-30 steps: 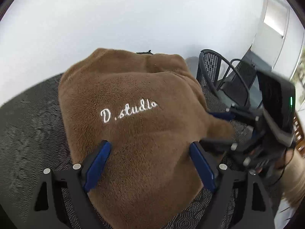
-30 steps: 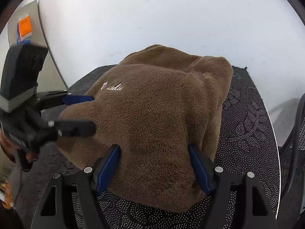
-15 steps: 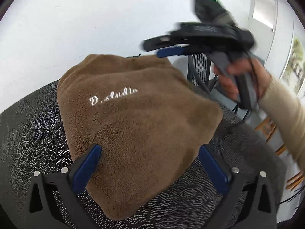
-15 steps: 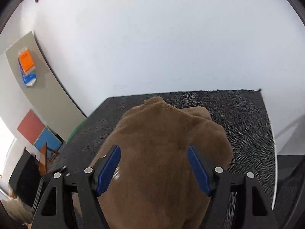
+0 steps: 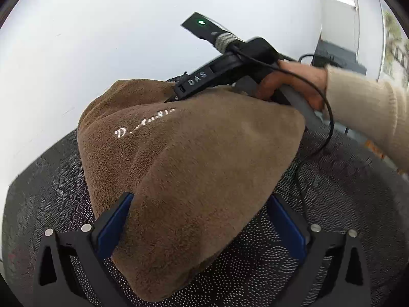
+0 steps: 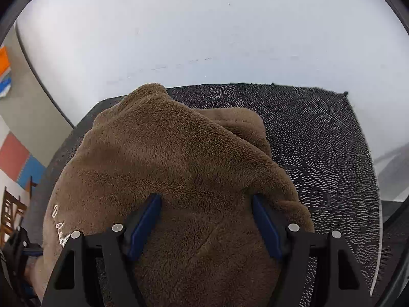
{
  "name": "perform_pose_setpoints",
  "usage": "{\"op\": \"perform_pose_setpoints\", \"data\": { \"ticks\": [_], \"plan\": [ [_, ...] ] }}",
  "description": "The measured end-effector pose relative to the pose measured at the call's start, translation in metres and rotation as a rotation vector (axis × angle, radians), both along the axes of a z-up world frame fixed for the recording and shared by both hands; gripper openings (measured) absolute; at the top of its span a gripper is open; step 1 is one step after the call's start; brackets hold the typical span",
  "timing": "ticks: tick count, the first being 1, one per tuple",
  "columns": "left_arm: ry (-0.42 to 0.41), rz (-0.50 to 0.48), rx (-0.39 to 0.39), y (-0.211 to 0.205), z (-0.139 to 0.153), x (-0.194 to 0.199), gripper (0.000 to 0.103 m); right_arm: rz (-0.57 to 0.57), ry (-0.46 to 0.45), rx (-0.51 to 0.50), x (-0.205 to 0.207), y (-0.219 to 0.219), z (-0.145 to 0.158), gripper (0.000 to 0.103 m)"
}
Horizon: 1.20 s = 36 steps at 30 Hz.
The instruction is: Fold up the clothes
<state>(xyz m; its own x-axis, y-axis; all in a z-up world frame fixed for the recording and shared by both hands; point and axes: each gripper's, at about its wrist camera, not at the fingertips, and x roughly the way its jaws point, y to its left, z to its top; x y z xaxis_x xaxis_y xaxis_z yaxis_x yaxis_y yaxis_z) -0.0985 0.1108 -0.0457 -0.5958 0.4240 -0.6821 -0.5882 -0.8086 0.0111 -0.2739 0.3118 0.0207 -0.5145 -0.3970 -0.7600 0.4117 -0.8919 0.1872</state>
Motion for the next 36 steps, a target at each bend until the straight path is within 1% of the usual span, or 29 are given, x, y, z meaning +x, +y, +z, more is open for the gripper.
{"op": "perform_pose_setpoints", "data": {
  "ticks": [2,4,5,6,8,10,12,15,17,19,22,24,25,27,28,30,34,36],
  "plan": [
    [-0.027,0.003,0.078,-0.014,0.013,0.002,0.102,0.003,0.077,0.002,0.020,0.001,0.019,0.074],
    [-0.044,-0.004,0.169,-0.028,0.026,0.005,0.102,0.041,0.142,-0.048,0.047,0.003,0.038,0.074],
    [-0.045,0.019,0.203,-0.033,0.030,0.007,0.102,0.076,0.169,-0.062,0.063,0.002,0.046,0.074],
    [-0.053,0.022,0.225,-0.036,0.031,0.007,0.102,0.115,0.193,-0.070,0.080,-0.001,0.053,0.074],
    [-0.075,0.017,0.248,-0.040,0.029,0.006,0.102,0.186,0.205,-0.049,0.105,-0.012,0.053,0.074],
    [-0.092,0.023,0.240,-0.041,0.021,0.002,0.102,0.235,0.197,-0.005,0.126,-0.022,0.046,0.074],
    [-0.084,0.028,0.212,-0.040,0.014,0.003,0.102,0.231,0.166,0.051,0.129,-0.028,0.025,0.074],
    [-0.063,0.022,0.156,-0.030,0.010,0.004,0.102,0.214,0.130,0.034,0.124,-0.025,0.003,0.074],
    [-0.054,0.021,0.126,-0.023,0.006,0.003,0.102,0.211,0.128,0.035,0.121,-0.027,-0.007,0.074],
    [-0.045,0.022,0.103,-0.019,0.002,0.003,0.102,0.208,0.146,0.043,0.123,-0.029,-0.011,0.075],
    [-0.028,0.013,0.096,-0.017,0.000,0.005,0.102,0.197,0.157,0.032,0.126,-0.029,-0.010,0.075],
    [-0.031,0.019,0.096,-0.018,0.001,0.006,0.102,0.191,0.167,0.014,0.127,-0.027,-0.010,0.075],
    [-0.033,0.033,0.088,-0.018,0.002,0.004,0.102,0.190,0.169,0.009,0.125,-0.027,-0.011,0.075],
    [-0.038,0.080,0.046,-0.019,0.001,0.002,0.102,0.189,0.169,0.003,0.122,-0.028,-0.011,0.075],
    [-0.043,0.116,0.020,-0.020,-0.003,0.001,0.102,0.189,0.168,0.001,0.123,-0.027,-0.010,0.075],
    [-0.080,0.189,-0.003,-0.029,-0.014,-0.007,0.102,0.187,0.166,-0.008,0.122,-0.027,-0.009,0.075],
    [-0.147,0.333,0.004,-0.047,-0.026,-0.024,0.102,0.187,0.169,-0.010,0.123,-0.023,-0.009,0.075],
    [-0.155,0.372,0.077,-0.057,-0.021,-0.030,0.102,0.187,0.172,-0.006,0.122,-0.026,-0.011,0.075]
  ]
}}
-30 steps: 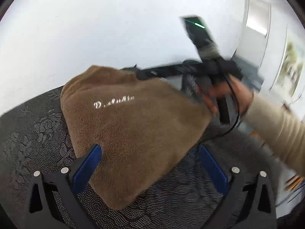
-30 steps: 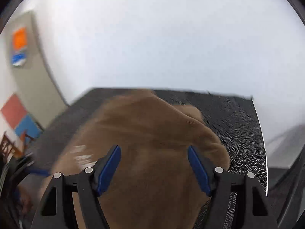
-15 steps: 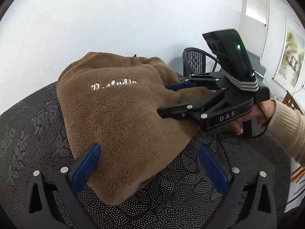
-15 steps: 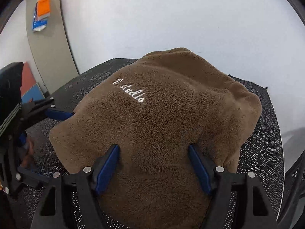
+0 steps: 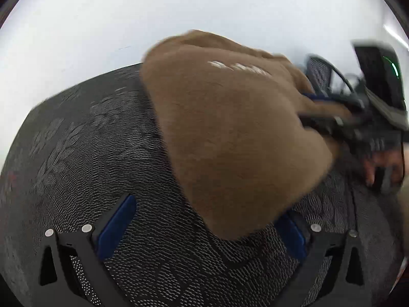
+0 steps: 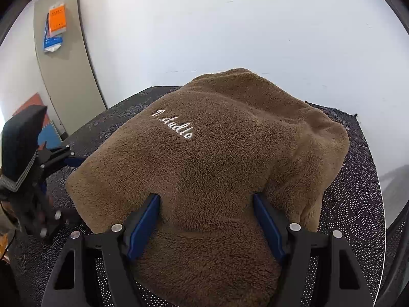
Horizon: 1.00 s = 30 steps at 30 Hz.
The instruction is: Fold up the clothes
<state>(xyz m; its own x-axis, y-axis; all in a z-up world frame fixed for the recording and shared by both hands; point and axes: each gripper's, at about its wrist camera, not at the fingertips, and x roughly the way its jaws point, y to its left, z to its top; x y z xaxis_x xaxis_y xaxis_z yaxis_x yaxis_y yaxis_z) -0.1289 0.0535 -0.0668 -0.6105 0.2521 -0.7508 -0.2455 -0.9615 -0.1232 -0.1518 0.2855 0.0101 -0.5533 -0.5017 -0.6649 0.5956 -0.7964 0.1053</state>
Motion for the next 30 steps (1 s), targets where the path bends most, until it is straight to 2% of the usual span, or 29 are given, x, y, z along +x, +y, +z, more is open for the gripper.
{"op": "perform_pose_setpoints", "data": {
  "ticks": [3,4,6,9,12,17,21,25,30],
  "plan": [
    [-0.003,0.036,-0.019,0.001,0.001,-0.008,0.103,0.000,0.001,0.000,0.004,0.004,0.001,0.075],
    [-0.017,0.055,-0.043,0.002,-0.001,-0.011,0.103,0.000,0.002,0.001,0.006,0.005,0.001,0.075],
    [-0.047,0.114,-0.044,-0.005,-0.005,-0.013,0.103,-0.001,0.006,0.005,0.007,0.005,0.002,0.075],
    [-0.133,0.187,0.058,-0.030,-0.014,-0.013,0.103,0.000,0.011,0.010,0.008,0.003,0.002,0.075],
    [-0.118,0.215,0.033,-0.033,-0.015,-0.005,0.103,0.003,0.013,0.013,0.009,0.002,0.002,0.075],
    [-0.129,0.215,0.041,-0.036,-0.016,0.000,0.103,0.003,0.013,0.010,0.013,0.003,0.003,0.075],
    [-0.155,0.172,0.094,-0.040,-0.012,0.002,0.103,0.000,0.010,0.004,0.012,0.007,0.003,0.075],
    [-0.144,0.150,0.168,-0.052,0.008,0.011,0.103,0.001,0.000,-0.013,0.011,0.012,0.004,0.075],
    [-0.037,0.158,0.293,-0.065,0.062,-0.005,0.103,0.004,0.000,-0.015,0.010,0.014,0.005,0.076]
  ]
}}
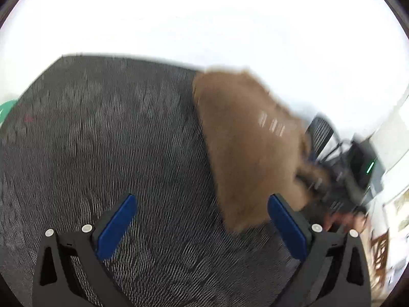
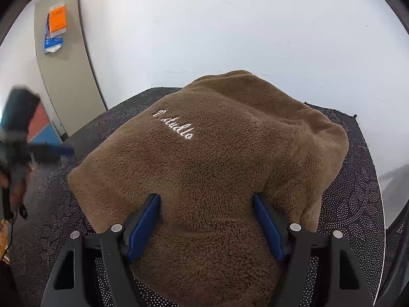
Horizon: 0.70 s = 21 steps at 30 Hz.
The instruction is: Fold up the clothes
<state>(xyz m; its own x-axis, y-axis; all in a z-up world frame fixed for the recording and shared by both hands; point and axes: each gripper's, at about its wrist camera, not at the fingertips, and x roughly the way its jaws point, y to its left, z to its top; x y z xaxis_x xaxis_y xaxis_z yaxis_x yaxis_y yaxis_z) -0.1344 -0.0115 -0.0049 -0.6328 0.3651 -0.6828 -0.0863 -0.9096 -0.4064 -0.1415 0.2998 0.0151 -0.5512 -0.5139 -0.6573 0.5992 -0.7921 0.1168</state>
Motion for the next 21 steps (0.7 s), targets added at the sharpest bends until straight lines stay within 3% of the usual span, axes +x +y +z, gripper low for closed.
{"op": "perform_pose_setpoints", "data": {
  "ticks": [4,7,10,14,17,21],
  "plan": [
    [0.052,-0.122,0.064,0.025,0.036,-0.045,0.103,0.002,-0.001,-0.003,0.001,0.001,0.002,0.076],
    [0.008,-0.225,0.139,0.054,0.044,-0.100,0.103,0.003,-0.002,-0.005,0.002,0.002,0.003,0.076],
    [-0.062,-0.250,0.155,0.077,0.040,-0.145,0.103,0.005,-0.007,-0.014,0.002,0.003,0.003,0.077],
    [-0.174,-0.251,0.082,0.100,0.019,-0.191,0.103,0.010,-0.017,-0.033,0.001,0.008,0.003,0.077],
    [-0.308,-0.215,0.036,0.113,-0.009,-0.222,0.103,0.010,-0.019,-0.038,0.001,0.010,0.003,0.077],
    [-0.378,-0.206,-0.023,0.121,-0.039,-0.231,0.103,0.011,-0.018,-0.040,0.000,0.012,0.003,0.077]
  ]
}}
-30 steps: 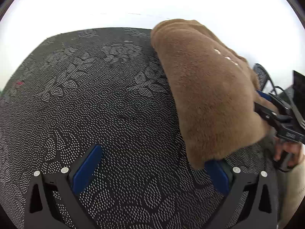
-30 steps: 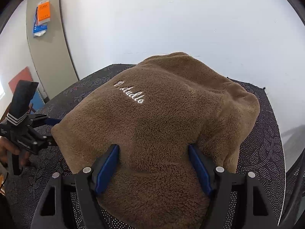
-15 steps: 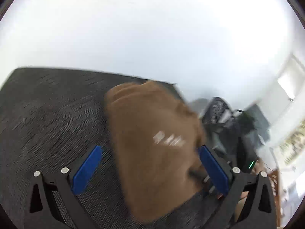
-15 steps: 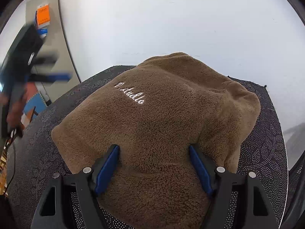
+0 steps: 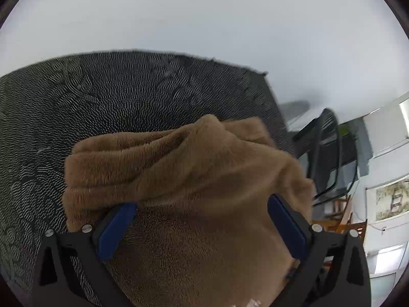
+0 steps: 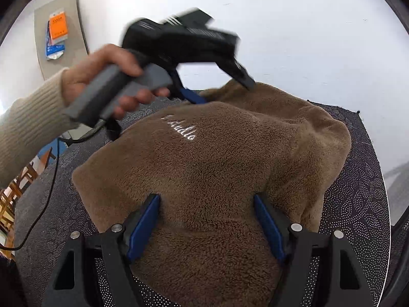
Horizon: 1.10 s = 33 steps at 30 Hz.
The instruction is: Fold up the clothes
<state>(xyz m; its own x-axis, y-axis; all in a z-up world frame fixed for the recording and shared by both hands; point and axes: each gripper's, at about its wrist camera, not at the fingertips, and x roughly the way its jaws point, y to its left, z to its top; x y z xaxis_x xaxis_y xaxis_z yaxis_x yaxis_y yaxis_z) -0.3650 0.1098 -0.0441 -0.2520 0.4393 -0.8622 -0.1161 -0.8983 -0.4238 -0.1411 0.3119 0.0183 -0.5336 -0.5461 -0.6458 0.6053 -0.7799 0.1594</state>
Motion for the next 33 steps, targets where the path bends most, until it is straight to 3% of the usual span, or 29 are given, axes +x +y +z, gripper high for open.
{"op": "perform_pose_setpoints", "data": {
  "ticks": [5,8,13,18,27,31,33],
  "plan": [
    [0.035,-0.059,-0.134,0.019,-0.004,0.010,0.103,0.001,-0.002,-0.003,0.000,0.003,0.000,0.077],
    [0.043,-0.057,-0.083,0.009,0.005,0.017,0.103,0.001,0.001,0.001,0.001,0.004,0.000,0.077],
    [0.045,0.007,0.113,-0.031,0.035,0.039,0.103,0.004,-0.002,-0.006,0.001,0.008,0.000,0.077],
    [0.078,0.066,0.113,-0.060,0.051,0.052,0.103,0.004,-0.002,-0.007,0.002,0.012,0.000,0.077],
    [-0.013,0.114,0.102,-0.076,-0.003,0.049,0.103,0.003,-0.004,-0.008,-0.004,0.006,0.000,0.077],
    [-0.058,0.120,0.149,-0.070,-0.028,0.050,0.103,0.004,-0.004,-0.009,-0.003,0.007,-0.001,0.077],
    [-0.027,0.134,0.160,-0.070,-0.029,0.052,0.103,0.004,-0.005,-0.010,-0.002,0.007,-0.001,0.077]
  ]
}}
